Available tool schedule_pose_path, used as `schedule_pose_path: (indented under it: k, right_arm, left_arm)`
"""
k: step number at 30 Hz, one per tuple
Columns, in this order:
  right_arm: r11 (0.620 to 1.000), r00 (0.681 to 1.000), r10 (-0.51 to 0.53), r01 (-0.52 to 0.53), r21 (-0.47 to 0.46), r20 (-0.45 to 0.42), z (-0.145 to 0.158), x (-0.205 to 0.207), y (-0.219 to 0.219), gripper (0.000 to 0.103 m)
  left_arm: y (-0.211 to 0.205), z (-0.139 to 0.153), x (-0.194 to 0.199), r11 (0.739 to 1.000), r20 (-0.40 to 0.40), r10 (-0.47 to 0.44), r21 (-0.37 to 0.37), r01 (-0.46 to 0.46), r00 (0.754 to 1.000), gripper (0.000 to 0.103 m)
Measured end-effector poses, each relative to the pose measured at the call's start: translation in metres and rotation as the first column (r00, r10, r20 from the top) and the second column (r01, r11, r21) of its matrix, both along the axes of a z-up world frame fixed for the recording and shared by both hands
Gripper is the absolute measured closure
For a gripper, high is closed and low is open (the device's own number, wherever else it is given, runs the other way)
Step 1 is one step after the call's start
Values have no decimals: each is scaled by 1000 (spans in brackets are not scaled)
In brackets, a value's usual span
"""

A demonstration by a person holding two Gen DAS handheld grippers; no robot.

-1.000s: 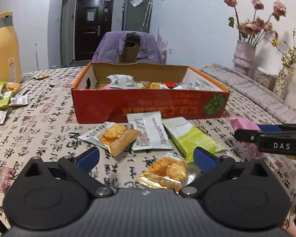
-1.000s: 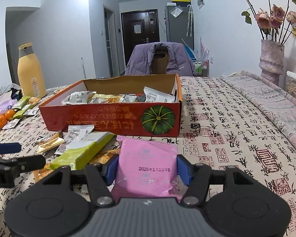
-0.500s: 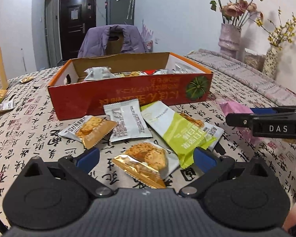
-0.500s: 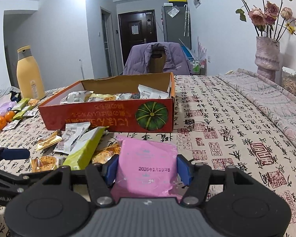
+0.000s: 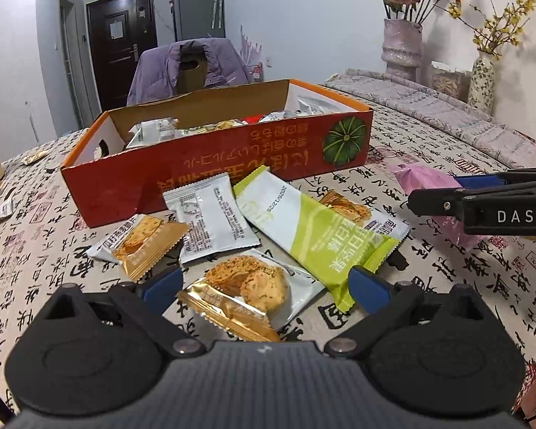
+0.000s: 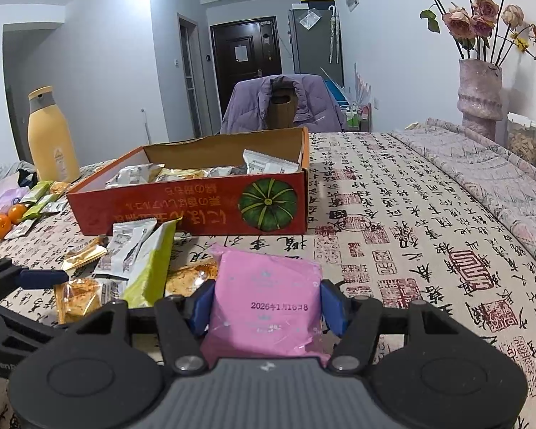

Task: Organize snacks
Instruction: 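Grasp the pink packet with the right tool while the left tool reaches a gold cookie packet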

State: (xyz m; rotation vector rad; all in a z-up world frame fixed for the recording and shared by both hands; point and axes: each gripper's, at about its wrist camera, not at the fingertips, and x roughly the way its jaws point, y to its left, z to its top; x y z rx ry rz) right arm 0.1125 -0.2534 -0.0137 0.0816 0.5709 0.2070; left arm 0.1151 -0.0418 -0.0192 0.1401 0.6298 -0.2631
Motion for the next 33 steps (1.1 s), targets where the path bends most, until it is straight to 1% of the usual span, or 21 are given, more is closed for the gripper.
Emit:
schedule_pose_path:
  k: [5,11,14,17,19,21,23,26,27,28,30,32,33]
  right_arm:
    - [1000,1000,4,-4,3,0,0,-1,0,42]
    - [1000,1000,4,-4,5,3,1,-1,0,43]
    - [1000,1000,5,-5,5,8,2,-1,0,43]
    - [1000,1000,8,-8,3,8,2,-2,1,43]
    - [1000,1000,9,-9,1,6,2,-2,1,43]
    - [1000,1000,13,-13,-9,0,2,-2,2,43]
    - [1000,1000,12,-13,-20,-8,0,-2,3,43]
    - [999,999,6,-8,-51,-40,-4,1,5,43]
    - [998,999,2,-5,-58,-48,-6,2,6,42]
    - [998,998,3,-7,-61,-58,-8,4,6,40]
    - [997,997,0,-7,-77,-80,-11,6,7,39]
    - [996,995,1,-10,-90,-100,-16,8,7,39]
    - [995,995,3,-12,-97,-95,-16,7,8,42]
  left_arm:
    - [1,0,0,1000,-5,-10,-4,10,1000,5]
    - [5,-1,-4,1000,-13,-17,3,17,1000,12]
    - [7,-2,-6,1000,-18,-11,20,12,1000,27]
    - [10,-4,-6,1000,-35,-14,18,15,999,34]
    - [11,-4,-7,1000,-33,-16,15,16,999,36]
    - [11,-3,-8,1000,-31,-19,18,20,999,40]
    - [9,-2,-9,1000,-31,-20,21,21,999,40]
    - [8,-1,-7,1000,-29,-12,25,12,1000,30]
    - [7,0,-6,1000,-28,-11,25,12,1000,29]
    - [6,0,-6,1000,-26,-12,26,12,1000,28]
    - [4,1,-4,999,-23,-10,31,11,1000,27]
    - [3,1,-3,999,-23,-10,34,10,1000,26]
    - [3,1,-2,999,-23,-10,34,11,1000,26]
